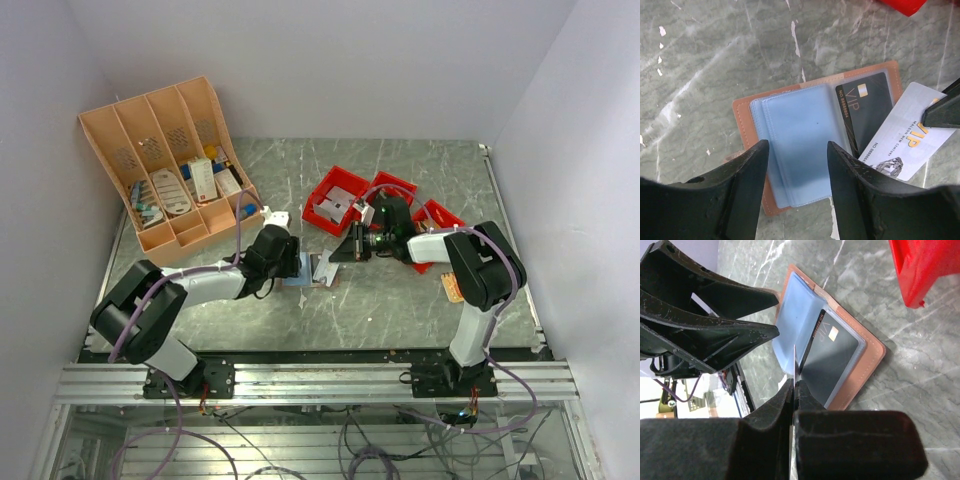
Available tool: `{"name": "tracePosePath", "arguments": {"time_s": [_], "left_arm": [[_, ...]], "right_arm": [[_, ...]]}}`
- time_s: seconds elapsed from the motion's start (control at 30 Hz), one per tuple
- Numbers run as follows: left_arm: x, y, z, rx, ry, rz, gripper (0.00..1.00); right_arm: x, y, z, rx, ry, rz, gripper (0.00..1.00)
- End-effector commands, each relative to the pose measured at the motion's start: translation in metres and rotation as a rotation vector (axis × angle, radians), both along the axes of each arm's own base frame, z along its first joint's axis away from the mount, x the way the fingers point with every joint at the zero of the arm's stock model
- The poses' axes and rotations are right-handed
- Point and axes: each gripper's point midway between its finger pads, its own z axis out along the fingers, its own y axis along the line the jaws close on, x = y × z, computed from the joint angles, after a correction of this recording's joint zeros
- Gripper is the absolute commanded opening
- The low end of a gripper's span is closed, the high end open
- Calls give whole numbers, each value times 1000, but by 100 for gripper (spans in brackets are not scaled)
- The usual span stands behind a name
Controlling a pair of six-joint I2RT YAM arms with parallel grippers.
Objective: Put the credit cards into the card holder
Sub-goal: Adjust the card holder at the center of the board.
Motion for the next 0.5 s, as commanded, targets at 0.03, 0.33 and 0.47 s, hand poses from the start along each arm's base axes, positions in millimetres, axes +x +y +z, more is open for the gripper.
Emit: {"name": "tracePosePath", "arguments": {"time_s": [0.03, 0.33, 0.47], "left_arm": [[-6, 9, -14, 42, 6, -13, 57], [-20, 22, -36, 115, 55, -34, 32], [-24, 20, -40, 108, 62, -61, 28]], "right_arm": [[-2, 0, -7, 25, 41, -23, 0], [-3, 1, -5, 37, 46, -30, 0], [-5, 3, -4, 55, 64, -25, 0]]}}
